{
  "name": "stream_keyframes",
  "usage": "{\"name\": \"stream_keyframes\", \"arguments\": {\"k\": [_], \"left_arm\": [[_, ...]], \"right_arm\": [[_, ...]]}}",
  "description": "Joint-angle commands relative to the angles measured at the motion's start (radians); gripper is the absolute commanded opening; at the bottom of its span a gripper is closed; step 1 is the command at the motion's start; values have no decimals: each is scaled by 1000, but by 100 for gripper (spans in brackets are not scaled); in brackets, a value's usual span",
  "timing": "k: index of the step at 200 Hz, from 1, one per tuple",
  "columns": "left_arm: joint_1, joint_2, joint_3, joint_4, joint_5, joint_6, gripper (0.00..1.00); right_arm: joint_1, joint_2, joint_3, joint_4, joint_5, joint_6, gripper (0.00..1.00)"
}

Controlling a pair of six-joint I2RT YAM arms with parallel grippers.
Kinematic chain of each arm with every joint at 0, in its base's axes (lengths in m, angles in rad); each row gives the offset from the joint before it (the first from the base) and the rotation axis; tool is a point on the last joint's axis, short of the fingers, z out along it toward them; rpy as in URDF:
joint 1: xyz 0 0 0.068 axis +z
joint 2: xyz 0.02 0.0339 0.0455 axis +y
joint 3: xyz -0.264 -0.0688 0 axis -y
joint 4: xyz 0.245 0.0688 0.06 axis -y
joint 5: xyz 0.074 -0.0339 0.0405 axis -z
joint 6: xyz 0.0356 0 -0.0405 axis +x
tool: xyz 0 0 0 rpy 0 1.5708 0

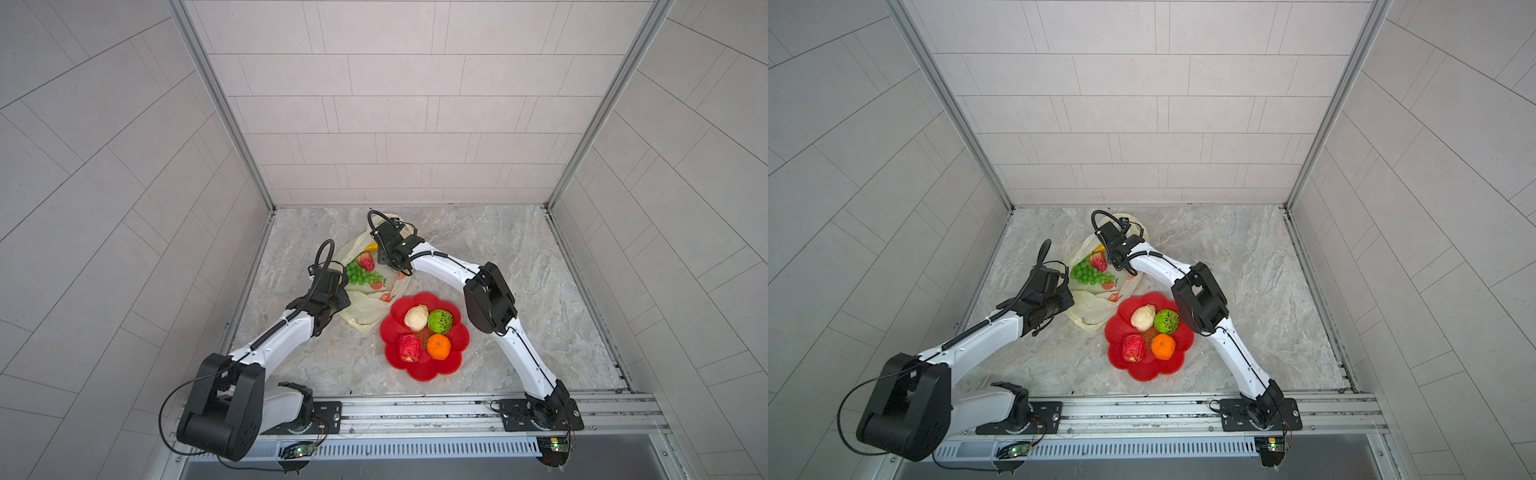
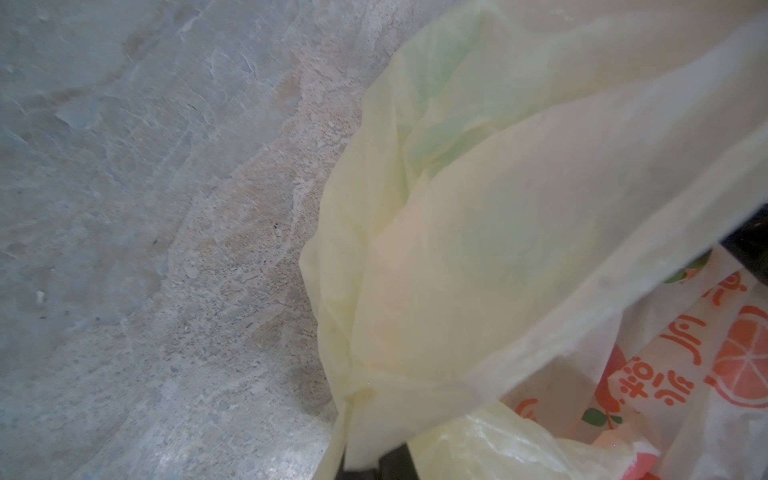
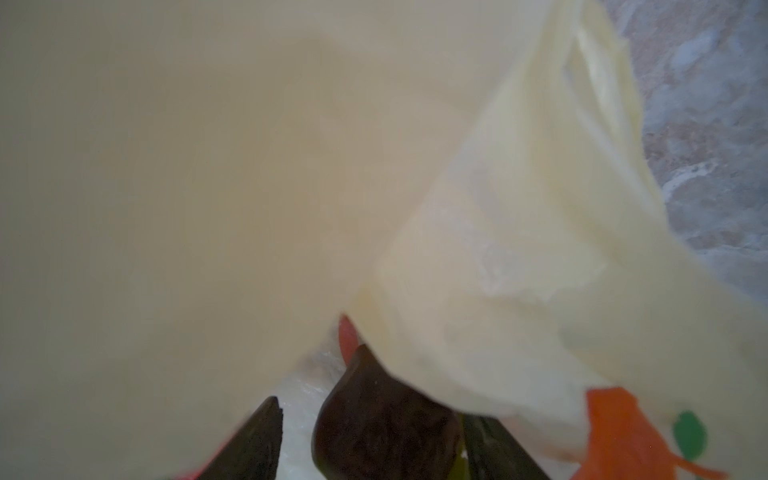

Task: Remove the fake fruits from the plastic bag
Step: 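Close the right gripper on the dark brown fruit and lift it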

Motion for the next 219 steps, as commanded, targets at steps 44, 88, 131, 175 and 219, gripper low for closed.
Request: {"name": "stream_keyframes", "arguments": {"k": [44, 88, 131, 175, 219], "left_arm": [[-4, 1, 23, -5, -18, 5, 0], [-4, 2, 24, -7, -27, 5, 0], [-4, -7, 20, -10, -37, 7, 0], [-4, -5, 20, -12, -42, 9, 0], [-4, -9, 22, -15, -46, 9, 0]], "right_arm": [[4, 58, 63, -89, 56, -2, 63], [5, 67, 63, -90, 57, -6, 62], [10, 72, 65, -88, 63, -20, 58], [25, 57, 62, -82, 76, -42, 50], [48, 22, 42, -54, 77, -73, 49]]}}
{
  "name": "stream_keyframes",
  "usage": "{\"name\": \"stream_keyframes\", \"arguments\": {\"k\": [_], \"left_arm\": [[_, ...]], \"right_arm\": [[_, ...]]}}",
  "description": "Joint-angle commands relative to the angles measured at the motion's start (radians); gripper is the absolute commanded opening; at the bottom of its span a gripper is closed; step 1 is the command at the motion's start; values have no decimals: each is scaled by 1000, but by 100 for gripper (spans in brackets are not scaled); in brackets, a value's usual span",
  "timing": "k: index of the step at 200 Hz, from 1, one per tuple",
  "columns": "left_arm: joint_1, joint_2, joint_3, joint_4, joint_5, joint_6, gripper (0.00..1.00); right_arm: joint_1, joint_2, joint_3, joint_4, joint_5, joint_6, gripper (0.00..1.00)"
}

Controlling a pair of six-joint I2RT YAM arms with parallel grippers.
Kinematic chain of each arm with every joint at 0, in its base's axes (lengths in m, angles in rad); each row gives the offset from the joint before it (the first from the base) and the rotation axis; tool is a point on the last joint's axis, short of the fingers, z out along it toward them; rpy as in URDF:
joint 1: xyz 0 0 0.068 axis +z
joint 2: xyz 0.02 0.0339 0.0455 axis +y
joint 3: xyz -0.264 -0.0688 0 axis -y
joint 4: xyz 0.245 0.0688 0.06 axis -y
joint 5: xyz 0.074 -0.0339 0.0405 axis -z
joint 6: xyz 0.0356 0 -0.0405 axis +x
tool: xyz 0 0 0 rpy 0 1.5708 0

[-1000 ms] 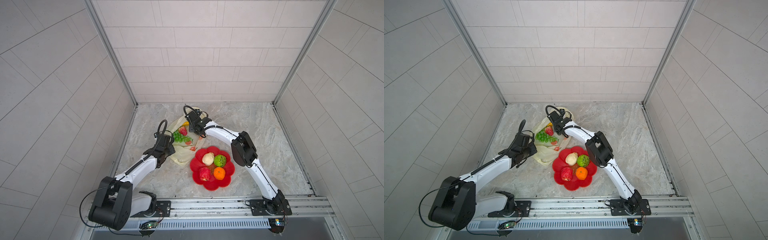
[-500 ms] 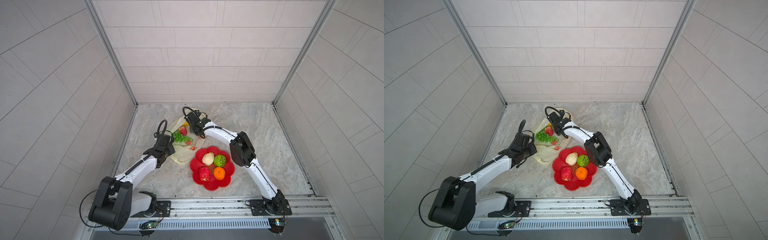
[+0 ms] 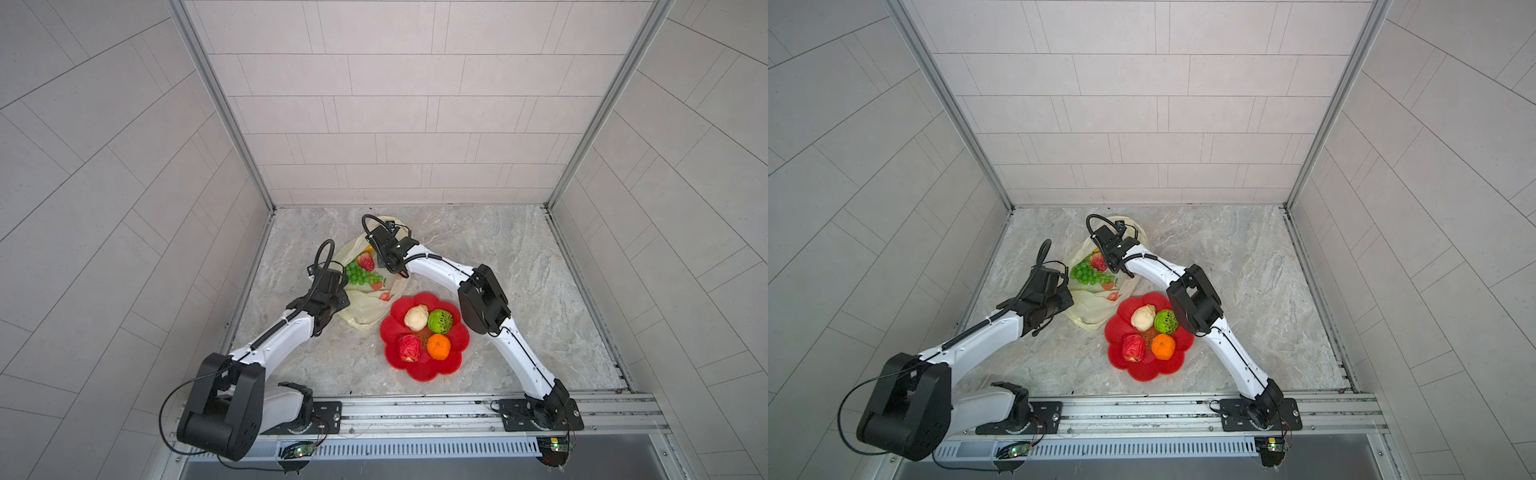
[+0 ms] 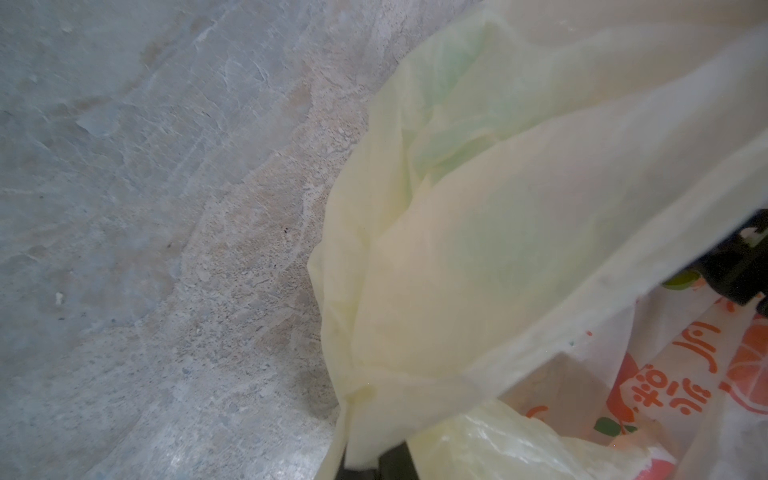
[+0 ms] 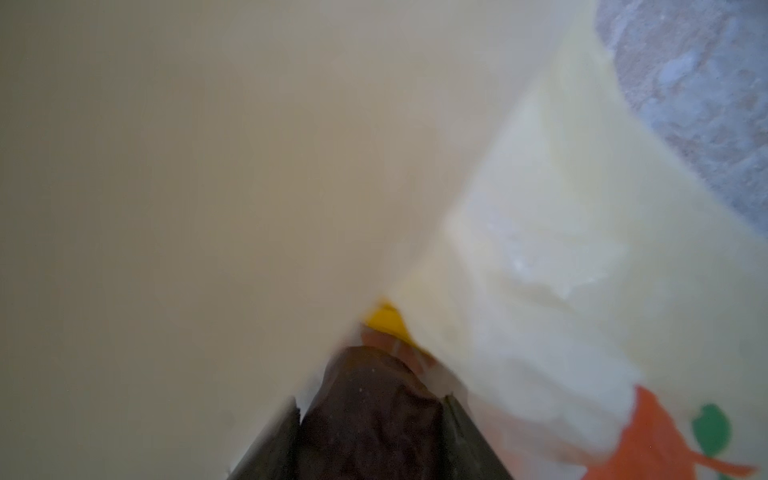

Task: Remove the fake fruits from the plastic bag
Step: 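Close the right gripper on the dark brown fruit and lift it, then carry the dark brown fruit with the right gripper over the red plate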

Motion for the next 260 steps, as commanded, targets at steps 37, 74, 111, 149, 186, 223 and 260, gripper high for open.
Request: {"name": "stream_keyframes", "arguments": {"k": [37, 74, 111, 149, 186, 223, 260], "left_arm": [[-4, -12, 22, -15, -27, 10, 0], [-4, -13, 22, -18, -31, 10, 0], [-4, -12, 22, -17, -27, 8, 0], [-4, -7, 22, -12, -22, 8, 0], [-4, -10, 21, -16, -30, 10, 0], [-4, 3, 23, -16, -38, 10, 0], [-4, 2, 24, -20, -47, 14, 0]], "right_arm": [[35, -58, -45, 13, 12, -40, 48], [52, -107, -98, 42, 12, -62, 48], [83, -176, -175, 83, 10, -102, 48], [108, -236, -232, 125, 4, -133, 48], [119, -272, -253, 134, -3, -141, 48], [132, -331, -278, 100, -2, -168, 48], [165, -460, -379, 48, 41, -252, 48]]}}
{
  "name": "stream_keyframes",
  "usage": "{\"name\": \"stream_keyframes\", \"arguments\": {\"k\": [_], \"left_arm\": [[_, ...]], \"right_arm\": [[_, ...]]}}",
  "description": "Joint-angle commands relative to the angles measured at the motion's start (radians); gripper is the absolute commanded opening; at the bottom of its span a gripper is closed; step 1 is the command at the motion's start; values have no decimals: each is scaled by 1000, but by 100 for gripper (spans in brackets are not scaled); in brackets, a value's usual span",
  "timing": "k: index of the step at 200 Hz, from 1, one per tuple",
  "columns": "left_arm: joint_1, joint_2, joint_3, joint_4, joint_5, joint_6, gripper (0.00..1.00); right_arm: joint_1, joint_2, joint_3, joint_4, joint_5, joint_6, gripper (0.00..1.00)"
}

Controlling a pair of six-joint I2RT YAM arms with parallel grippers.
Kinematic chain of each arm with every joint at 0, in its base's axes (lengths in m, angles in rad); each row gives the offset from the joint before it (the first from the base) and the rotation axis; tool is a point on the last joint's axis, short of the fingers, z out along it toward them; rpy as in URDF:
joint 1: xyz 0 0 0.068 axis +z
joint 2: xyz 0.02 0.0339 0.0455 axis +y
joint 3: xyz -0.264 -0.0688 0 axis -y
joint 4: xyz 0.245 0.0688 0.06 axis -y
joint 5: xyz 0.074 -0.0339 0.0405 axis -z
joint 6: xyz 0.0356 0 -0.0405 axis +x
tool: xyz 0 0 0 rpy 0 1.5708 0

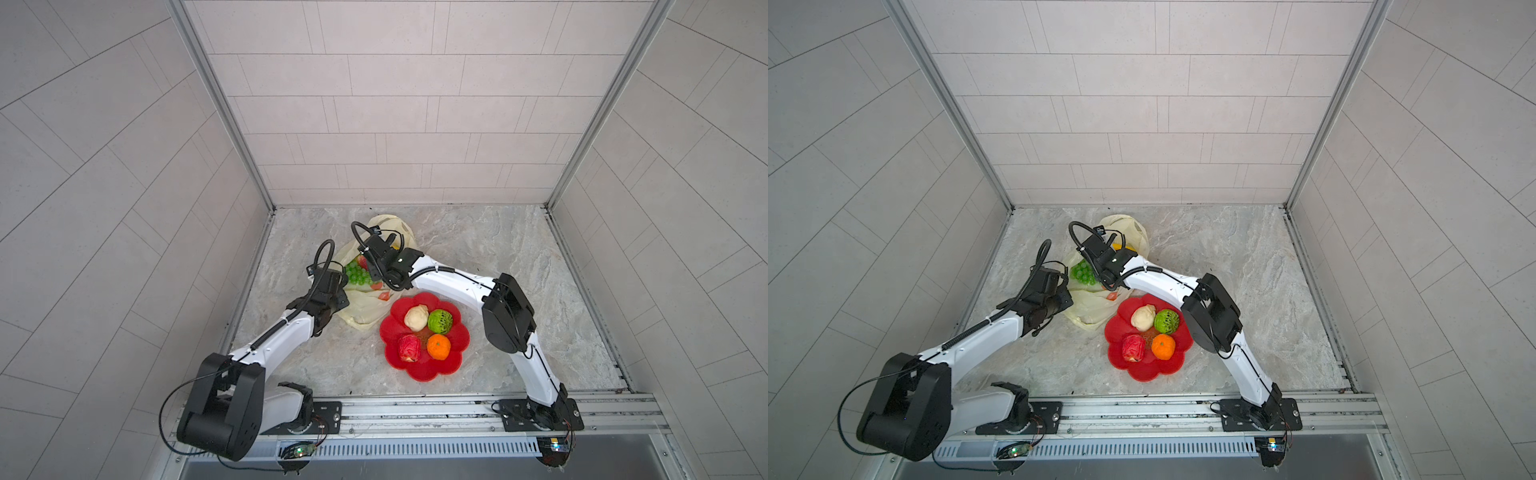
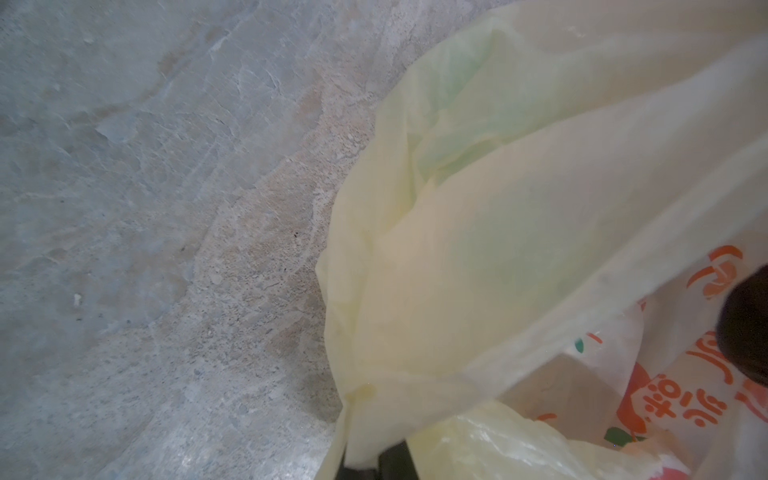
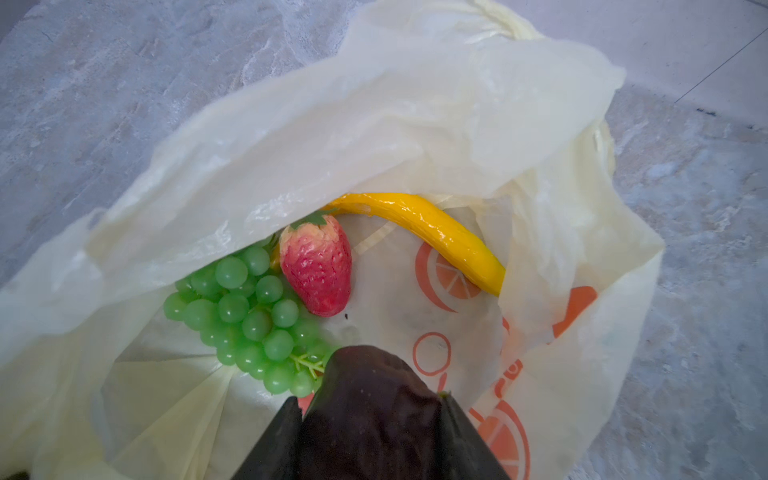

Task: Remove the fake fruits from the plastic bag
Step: 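Carry the dark brown fruit with the right gripper over the red plate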

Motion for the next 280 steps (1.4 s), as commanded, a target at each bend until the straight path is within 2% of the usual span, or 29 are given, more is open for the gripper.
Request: {"name": "stream_keyframes", "arguments": {"k": [1, 33, 73, 147, 217, 280], "left_arm": [[-4, 1, 25, -17, -24, 14, 0], [-4, 7, 26, -18, -29, 13, 0], [-4, -13, 23, -26, -42, 16, 0], [-2, -7, 30, -36, -53, 15, 0], [-3, -16, 27, -40, -66, 16, 0], [-2, -11, 29, -38, -63, 16, 0]], "right_arm": [[33, -125, -54, -62, 49, -72, 48], [56, -231, -127, -181, 140, -109, 48], [115, -374, -302, -244, 184, -161, 49], [256, -542, -490, -359, 222, -179, 49], [364, -487, -531, -441, 226, -95, 49], [385, -439, -550, -425, 168, -72, 49]]}}
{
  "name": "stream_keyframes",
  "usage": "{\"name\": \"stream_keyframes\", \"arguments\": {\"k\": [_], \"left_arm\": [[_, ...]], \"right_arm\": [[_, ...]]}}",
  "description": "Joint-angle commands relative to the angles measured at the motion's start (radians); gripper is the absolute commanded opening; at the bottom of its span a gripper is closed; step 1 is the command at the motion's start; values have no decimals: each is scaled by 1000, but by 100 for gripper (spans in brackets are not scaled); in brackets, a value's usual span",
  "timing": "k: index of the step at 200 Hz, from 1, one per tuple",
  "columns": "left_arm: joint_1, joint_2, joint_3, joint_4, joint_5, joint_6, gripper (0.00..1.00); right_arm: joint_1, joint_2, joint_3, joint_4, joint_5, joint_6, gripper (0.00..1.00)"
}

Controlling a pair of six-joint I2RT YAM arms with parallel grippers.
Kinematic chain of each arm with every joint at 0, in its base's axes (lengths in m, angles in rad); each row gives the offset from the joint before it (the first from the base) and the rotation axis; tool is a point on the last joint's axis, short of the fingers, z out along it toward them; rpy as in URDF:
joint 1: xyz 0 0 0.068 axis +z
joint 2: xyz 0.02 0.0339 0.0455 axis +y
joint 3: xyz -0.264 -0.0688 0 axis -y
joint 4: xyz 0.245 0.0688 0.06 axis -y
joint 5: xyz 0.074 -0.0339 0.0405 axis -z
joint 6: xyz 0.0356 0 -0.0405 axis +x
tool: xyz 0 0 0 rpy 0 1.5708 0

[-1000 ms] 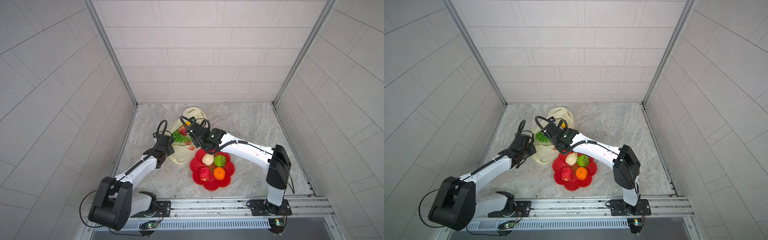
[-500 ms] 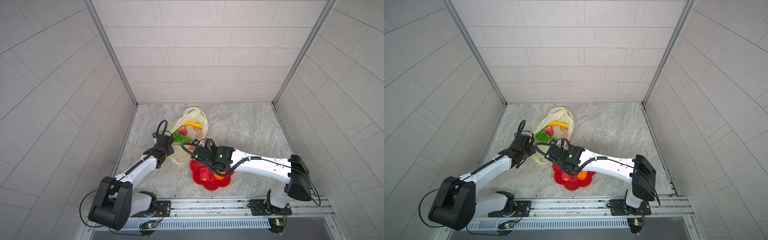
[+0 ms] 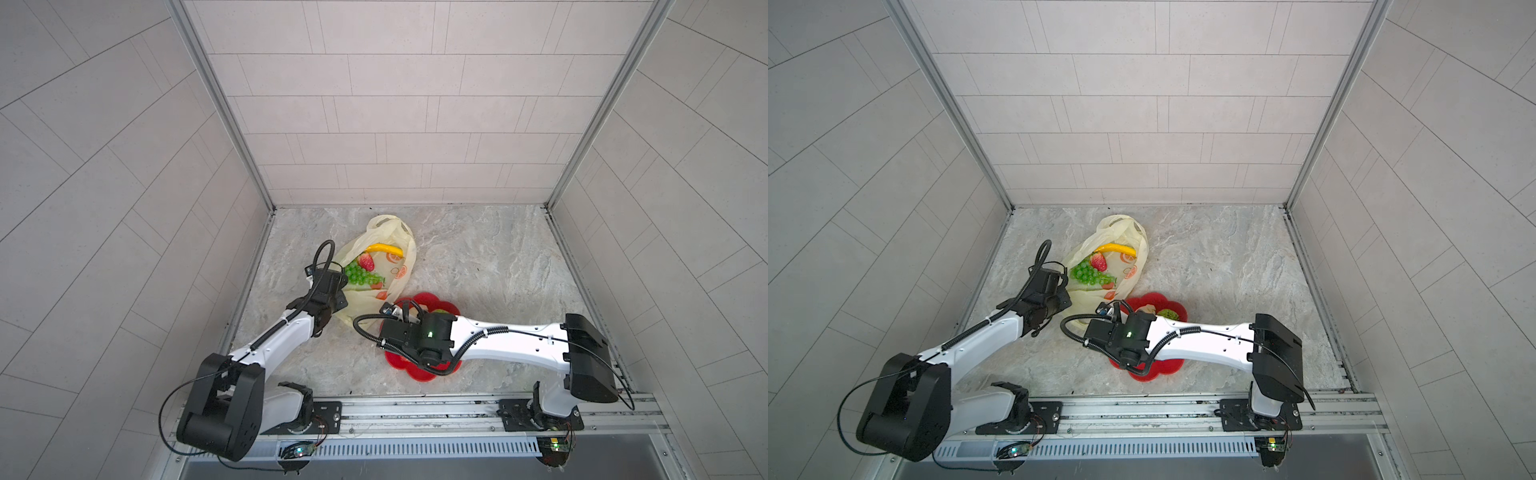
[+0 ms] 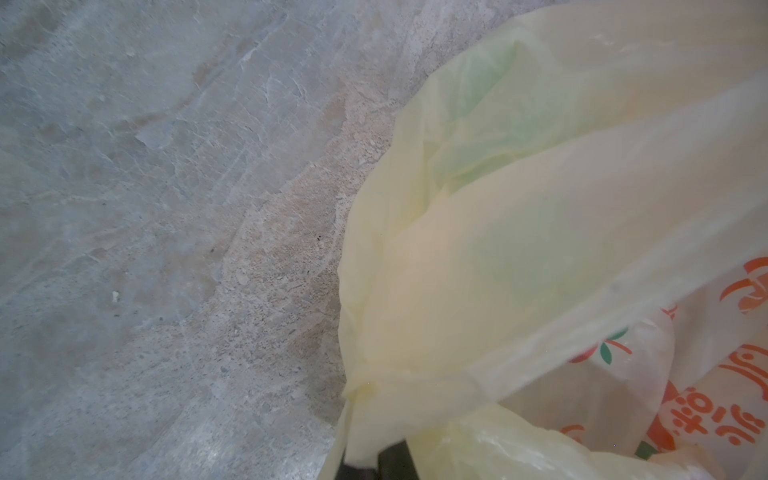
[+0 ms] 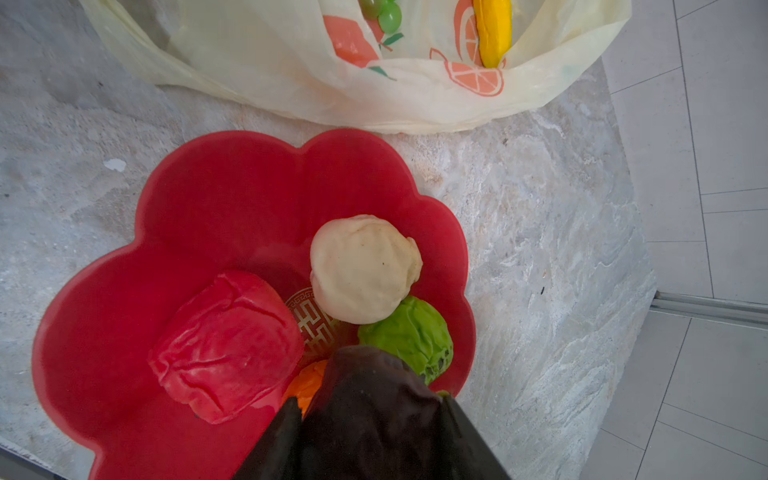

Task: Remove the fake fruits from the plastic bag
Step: 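Carry the dark brown fruit with the right gripper over the red plate, then lower the dark brown fruit onto the plate beside the pear and release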

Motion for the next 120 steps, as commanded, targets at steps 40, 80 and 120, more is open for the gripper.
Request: {"name": "stream_keyframes", "arguments": {"k": [40, 80, 120], "left_arm": [[-2, -9, 28, -18, -17, 15, 0], [-3, -6, 28, -19, -16, 16, 0], [-2, -11, 28, -20, -21, 17, 0]], "right_arm": [[4, 61, -8, -1, -41, 54, 49], [2, 98, -12, -6, -37, 71, 49], [2, 133, -9, 4, -42, 71, 50]]}}
